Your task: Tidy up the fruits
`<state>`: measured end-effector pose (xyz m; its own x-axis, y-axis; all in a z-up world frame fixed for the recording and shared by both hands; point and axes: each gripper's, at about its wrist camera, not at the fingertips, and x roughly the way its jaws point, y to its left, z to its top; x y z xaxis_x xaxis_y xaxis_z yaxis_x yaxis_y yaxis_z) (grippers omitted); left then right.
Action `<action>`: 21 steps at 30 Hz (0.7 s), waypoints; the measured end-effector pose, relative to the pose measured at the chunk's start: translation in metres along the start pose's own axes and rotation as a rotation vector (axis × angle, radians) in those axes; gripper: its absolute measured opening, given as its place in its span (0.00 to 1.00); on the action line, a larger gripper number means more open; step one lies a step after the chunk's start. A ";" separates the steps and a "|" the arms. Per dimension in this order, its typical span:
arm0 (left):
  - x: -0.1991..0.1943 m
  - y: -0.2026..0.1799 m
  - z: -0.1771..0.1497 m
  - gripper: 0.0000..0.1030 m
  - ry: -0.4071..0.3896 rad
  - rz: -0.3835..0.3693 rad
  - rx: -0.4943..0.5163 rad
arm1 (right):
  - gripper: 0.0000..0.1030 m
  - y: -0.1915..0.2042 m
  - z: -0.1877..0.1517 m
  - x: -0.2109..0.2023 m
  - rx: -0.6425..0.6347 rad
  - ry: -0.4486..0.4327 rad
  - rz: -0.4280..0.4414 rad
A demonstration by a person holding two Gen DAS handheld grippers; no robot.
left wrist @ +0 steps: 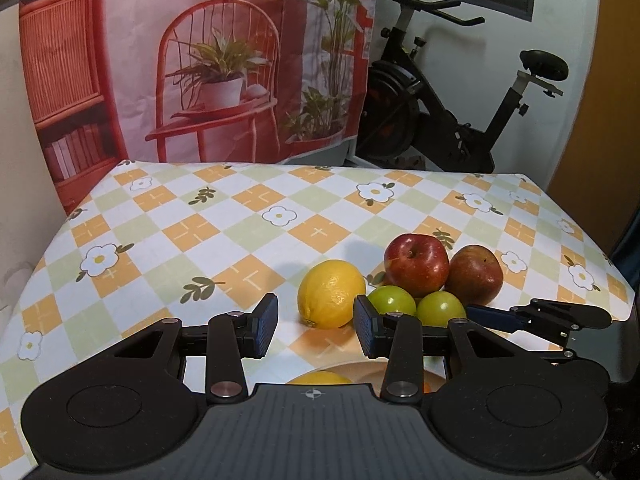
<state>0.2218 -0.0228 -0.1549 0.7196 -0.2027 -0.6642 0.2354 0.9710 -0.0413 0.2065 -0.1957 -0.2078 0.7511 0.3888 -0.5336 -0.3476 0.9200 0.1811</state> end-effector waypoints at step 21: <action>0.020 -0.017 0.004 0.41 0.051 -0.081 0.048 | 0.40 -0.003 -0.001 0.000 0.034 -0.010 -0.011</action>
<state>0.2348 -0.0438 -0.1647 0.6632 -0.2726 -0.6970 0.3237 0.9442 -0.0612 0.2068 -0.1988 -0.2095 0.7604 0.3791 -0.5274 -0.3201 0.9253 0.2035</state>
